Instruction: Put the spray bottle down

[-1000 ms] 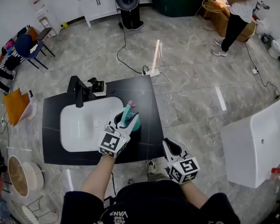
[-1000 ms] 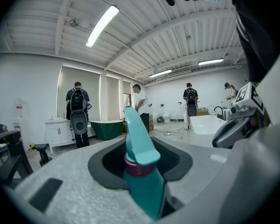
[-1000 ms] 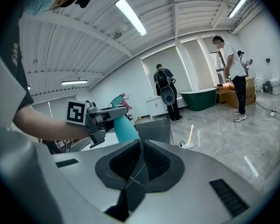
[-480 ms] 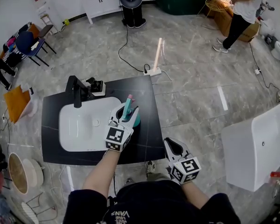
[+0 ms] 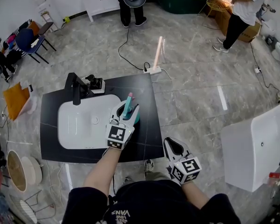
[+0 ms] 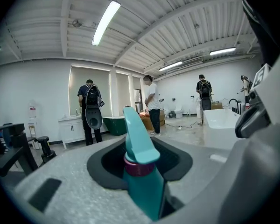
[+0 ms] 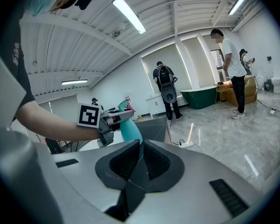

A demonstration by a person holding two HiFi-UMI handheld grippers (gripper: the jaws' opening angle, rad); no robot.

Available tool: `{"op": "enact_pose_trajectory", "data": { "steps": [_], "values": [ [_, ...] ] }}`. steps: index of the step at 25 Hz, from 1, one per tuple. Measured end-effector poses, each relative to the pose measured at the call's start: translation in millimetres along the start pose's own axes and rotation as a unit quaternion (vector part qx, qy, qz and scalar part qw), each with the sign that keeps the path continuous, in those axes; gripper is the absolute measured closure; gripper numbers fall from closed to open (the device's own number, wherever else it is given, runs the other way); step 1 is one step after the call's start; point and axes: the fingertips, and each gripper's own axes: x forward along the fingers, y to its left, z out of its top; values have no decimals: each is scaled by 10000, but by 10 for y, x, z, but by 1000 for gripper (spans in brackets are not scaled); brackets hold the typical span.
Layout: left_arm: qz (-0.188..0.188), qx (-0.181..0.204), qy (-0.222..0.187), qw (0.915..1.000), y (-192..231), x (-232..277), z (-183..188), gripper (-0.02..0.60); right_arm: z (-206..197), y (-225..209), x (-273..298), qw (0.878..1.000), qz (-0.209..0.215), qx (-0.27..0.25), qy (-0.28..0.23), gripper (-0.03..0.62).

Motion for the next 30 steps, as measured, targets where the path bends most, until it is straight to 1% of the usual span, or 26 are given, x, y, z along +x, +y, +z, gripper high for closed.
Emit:
{"op": "enact_pose_trajectory", "data": {
  "steps": [3, 7, 8, 9, 13, 18, 24, 30],
  "values": [
    [36, 47, -1, 10000, -13, -6, -18, 436, 2, 2, -8, 10000, 9, -14, 3, 568],
    [50, -26, 14, 10000, -13, -4, -15, 434, 30, -8, -9, 10000, 10, -28, -8, 568],
    [42, -74, 51, 10000, -14, 0, -19, 425, 32, -7, -5, 10000, 13, -28, -11, 568],
    [33, -136, 97, 9999, -16, 2, -25, 396, 31, -3, -1, 10000, 19, -25, -13, 568],
    [5, -305, 209, 9993, -27, -7, -90, 319, 24, 10, 14, 10000, 48, -9, -27, 568],
    [-7, -394, 265, 9989, -22, -50, -146, 268, 25, 40, 22, 10000, 50, -11, -43, 568],
    [-66, -433, 184, 9989, -12, -200, -153, 261, 17, 131, 22, 10000, 53, -51, -38, 568],
    [-88, -423, 58, 9990, 7, -454, -125, 262, 19, 320, 5, 9999, 81, -123, -80, 569]
  ]
}}
